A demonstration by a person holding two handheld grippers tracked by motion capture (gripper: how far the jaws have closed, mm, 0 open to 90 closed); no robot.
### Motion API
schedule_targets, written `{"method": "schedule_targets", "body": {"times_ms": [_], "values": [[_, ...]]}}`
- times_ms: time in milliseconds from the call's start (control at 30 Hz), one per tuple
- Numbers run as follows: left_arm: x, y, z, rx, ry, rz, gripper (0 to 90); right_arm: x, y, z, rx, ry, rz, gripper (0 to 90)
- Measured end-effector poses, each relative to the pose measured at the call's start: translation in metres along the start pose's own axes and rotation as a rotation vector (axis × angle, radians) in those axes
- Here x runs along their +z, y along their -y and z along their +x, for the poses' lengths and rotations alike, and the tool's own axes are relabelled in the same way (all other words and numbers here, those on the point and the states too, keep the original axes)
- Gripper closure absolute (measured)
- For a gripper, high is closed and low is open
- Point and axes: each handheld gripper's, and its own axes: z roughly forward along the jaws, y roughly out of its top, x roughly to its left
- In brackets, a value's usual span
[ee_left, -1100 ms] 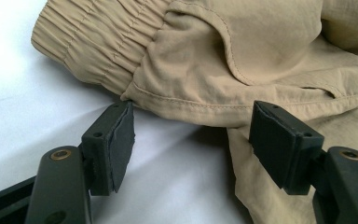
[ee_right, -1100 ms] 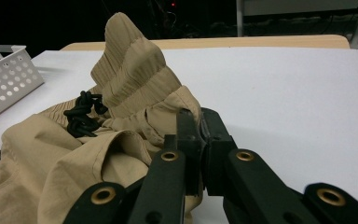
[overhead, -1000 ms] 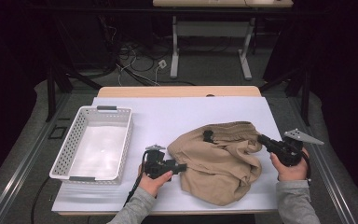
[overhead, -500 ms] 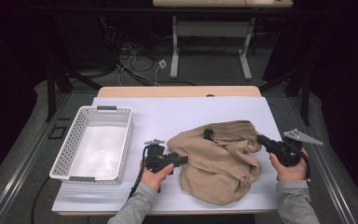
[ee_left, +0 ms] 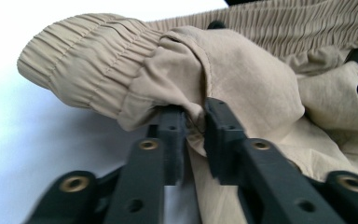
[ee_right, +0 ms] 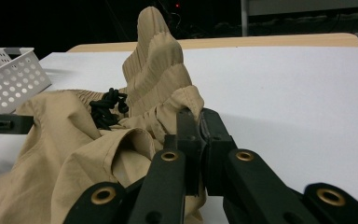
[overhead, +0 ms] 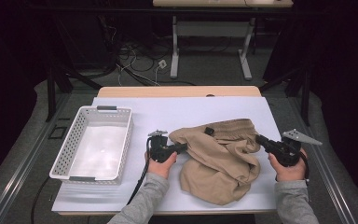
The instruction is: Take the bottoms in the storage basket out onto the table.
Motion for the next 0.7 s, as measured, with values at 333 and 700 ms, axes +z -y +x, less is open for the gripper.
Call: {"method": "schedule_targets", "body": {"times_ms": [333,700], "values": [[-0.023,-0.018,-0.004,0.061,0.008,-0.019,89.6,-0.002,-0.008,-0.002,-0.007,0.007,-0.008,87.9],[-0.073,-0.062,-0.002,0.135,-0.048,-0.079,89.7,-0.014,-0.038,-0.012,0.015,0.038,-0.108,88.1]]}}
